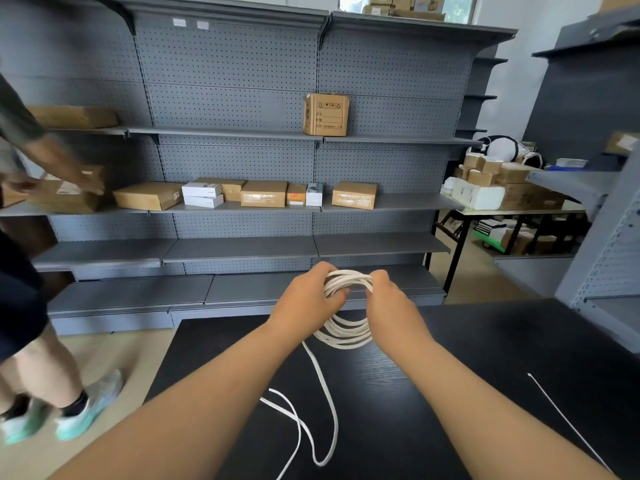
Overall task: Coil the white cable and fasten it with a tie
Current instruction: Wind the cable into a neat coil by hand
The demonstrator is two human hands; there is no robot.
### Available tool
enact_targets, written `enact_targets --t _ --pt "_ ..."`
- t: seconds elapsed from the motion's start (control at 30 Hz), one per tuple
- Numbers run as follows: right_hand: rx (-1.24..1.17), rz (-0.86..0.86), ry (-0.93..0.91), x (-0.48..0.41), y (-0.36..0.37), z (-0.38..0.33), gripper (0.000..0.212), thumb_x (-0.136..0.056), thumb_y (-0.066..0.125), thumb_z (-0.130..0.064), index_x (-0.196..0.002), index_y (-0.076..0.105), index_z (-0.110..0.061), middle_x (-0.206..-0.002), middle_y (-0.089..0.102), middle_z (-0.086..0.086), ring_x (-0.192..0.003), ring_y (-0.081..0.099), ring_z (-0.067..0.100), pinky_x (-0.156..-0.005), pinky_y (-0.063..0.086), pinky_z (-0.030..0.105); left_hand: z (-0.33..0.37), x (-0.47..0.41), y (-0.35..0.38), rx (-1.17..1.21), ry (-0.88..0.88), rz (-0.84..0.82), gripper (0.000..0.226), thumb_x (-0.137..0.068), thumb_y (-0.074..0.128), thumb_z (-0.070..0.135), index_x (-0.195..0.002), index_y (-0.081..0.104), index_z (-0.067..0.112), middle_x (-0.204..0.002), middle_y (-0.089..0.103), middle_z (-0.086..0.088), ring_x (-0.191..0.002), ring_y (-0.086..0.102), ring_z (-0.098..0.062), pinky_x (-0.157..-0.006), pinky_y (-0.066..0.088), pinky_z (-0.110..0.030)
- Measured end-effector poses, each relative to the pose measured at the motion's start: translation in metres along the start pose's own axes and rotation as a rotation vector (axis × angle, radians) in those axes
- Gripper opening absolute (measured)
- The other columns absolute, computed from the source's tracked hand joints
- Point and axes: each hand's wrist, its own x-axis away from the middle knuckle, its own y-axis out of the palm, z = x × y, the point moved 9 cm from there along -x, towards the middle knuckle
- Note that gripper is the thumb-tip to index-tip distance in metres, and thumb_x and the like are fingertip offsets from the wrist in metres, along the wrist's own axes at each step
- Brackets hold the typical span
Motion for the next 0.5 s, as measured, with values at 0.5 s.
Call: enact_targets --t 0.5 --pt "-0.419 0.112 0.202 -0.006 0.001 0.026 0.02 -0.1 0.033 -0.021 -0.103 0.043 -0.004 -0.097 0.06 0.016 -0.088 0.057 0.033 -0.073 0.045 0.041 -0.009 0.016 0.004 0.331 -0.167 0.145 0.014 -0.088 0.059 0.022 -0.092 0.05 0.011 -0.074 0.052 0.004 -0.067 0.047 -0.011 -0.058 0.037 -0.021"
